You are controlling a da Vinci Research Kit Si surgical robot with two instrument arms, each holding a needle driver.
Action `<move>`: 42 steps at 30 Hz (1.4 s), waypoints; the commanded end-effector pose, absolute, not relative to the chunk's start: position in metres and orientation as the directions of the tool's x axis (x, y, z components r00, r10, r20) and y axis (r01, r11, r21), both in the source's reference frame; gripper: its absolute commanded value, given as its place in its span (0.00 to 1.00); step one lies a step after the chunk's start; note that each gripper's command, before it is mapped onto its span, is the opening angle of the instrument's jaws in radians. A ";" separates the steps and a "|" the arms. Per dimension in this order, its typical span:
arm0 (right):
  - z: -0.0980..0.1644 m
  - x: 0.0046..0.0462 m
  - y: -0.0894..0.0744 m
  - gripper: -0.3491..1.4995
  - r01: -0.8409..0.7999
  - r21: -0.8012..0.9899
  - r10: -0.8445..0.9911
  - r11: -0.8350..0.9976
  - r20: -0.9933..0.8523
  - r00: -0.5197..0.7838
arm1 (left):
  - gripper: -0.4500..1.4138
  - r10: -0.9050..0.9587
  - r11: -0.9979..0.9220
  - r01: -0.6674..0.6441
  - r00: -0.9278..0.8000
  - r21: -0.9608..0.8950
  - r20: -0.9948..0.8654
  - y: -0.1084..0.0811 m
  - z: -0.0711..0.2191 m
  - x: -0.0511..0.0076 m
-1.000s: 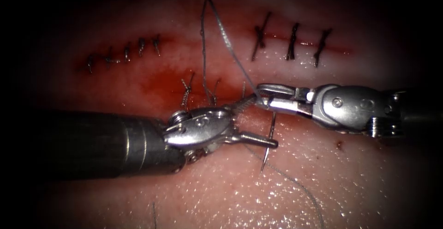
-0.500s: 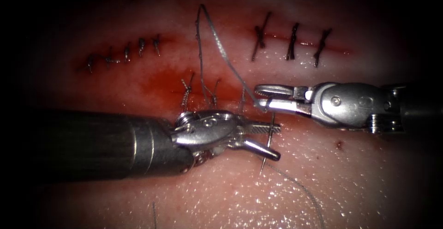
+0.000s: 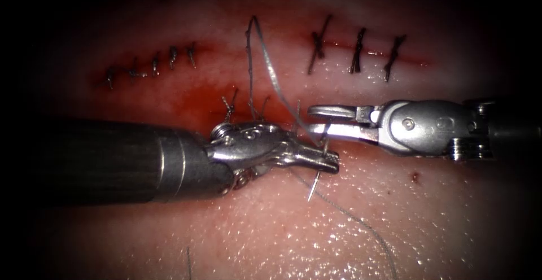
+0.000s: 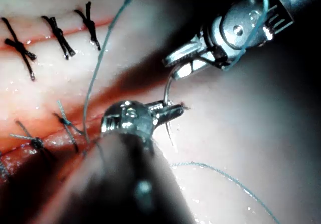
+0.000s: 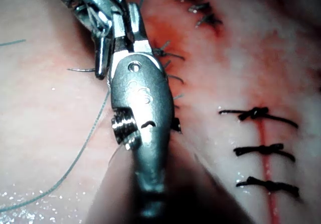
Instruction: Wound Closure
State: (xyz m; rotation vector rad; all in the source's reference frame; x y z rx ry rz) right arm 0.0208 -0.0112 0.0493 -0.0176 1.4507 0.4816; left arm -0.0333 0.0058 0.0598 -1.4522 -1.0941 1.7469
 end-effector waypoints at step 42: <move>0.047 0.0241 -0.014 0.68 -0.416 -0.163 0.030 0.895 -0.908 0.419 | 0.00 0.886 -0.449 -0.107 -0.178 -0.887 -0.427 0.005 0.060 -0.0329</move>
